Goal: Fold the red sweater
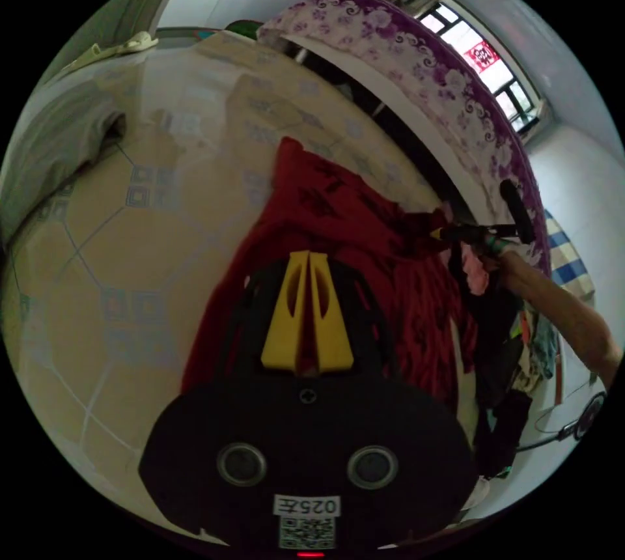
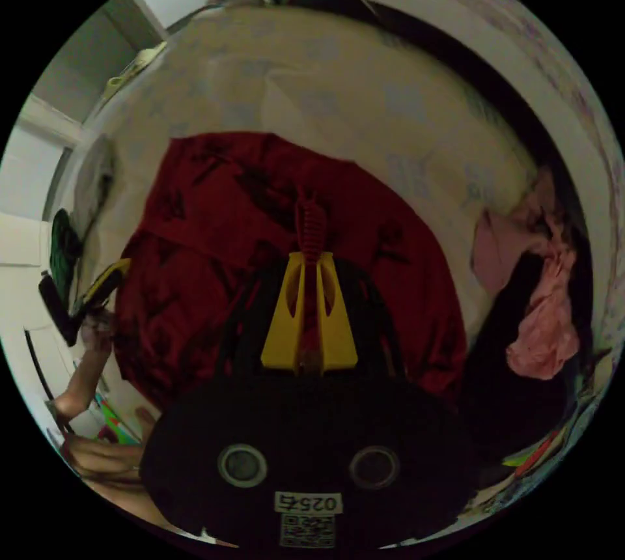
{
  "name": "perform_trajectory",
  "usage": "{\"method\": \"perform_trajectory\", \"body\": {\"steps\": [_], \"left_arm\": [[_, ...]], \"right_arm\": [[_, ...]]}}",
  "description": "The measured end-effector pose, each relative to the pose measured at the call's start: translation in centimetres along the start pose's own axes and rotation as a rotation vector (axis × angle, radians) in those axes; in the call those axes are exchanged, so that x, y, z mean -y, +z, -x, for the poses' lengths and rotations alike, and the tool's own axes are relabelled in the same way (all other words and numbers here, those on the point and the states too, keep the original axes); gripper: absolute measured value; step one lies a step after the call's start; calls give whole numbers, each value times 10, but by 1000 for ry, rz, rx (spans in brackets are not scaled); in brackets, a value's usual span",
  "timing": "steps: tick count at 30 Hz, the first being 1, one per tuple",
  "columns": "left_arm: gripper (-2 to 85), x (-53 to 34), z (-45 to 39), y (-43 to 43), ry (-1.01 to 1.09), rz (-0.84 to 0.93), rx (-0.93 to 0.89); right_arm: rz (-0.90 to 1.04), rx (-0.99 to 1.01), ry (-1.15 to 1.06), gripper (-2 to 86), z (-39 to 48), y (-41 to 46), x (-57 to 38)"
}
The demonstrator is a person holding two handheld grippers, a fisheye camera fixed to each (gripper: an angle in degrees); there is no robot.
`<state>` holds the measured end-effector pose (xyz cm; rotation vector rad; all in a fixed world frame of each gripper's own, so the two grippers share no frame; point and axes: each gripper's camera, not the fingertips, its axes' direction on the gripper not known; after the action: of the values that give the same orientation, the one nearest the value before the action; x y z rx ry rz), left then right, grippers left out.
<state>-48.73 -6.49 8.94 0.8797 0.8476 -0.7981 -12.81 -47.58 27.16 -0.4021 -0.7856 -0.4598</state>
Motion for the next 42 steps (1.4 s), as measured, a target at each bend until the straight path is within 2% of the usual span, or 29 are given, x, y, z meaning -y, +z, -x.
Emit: {"method": "perform_trajectory", "body": {"steps": [4, 9, 14, 18, 19, 22, 25, 28, 32, 34, 36, 39, 42], "left_arm": [[-10, 15, 6, 33, 64, 54, 110], [-9, 43, 3, 64, 146, 57, 112], [-9, 73, -12, 134, 240, 120, 178], [-9, 73, -3, 197, 258, 283, 283], [-9, 70, -2, 199, 293, 205, 282], [-9, 66, 5, 201, 266, 187, 341], [-9, 50, 0, 190, 282, 95, 215], [-9, 26, -23, 205, 285, 117, 44], [-9, -40, -86, 250, 334, 273, -221], [-9, -81, -115, 265, 395, 361, -249], [-9, -128, -139, 271, 504, 452, -212], [-9, -210, -158, 264, 737, 516, -189], [-9, -265, -165, 265, 840, 581, -335]], "right_arm": [[-88, 205, 132, -4, -39, 3, -19], [-138, 302, 107, -1, -70, -67, -37], [-151, 540, 248, 18, -151, -117, -60], [-127, 515, 349, 78, -210, -95, -91], [-146, 500, 377, 95, -230, -93, -111], [-325, 537, 457, 113, -266, -115, -189], [-506, 575, 566, 126, -279, -147, -289], [-653, 629, 781, 150, -286, -160, -386], [-811, 563, 1117, 154, -286, -170, -499], [-863, 510, 1146, 152, -282, -179, -528], [-813, 413, 1092, 150, -279, -189, -538], [-698, 176, 867, 143, -267, -209, -527], [-538, -39, 574, 134, -251, -218, -492]]}}
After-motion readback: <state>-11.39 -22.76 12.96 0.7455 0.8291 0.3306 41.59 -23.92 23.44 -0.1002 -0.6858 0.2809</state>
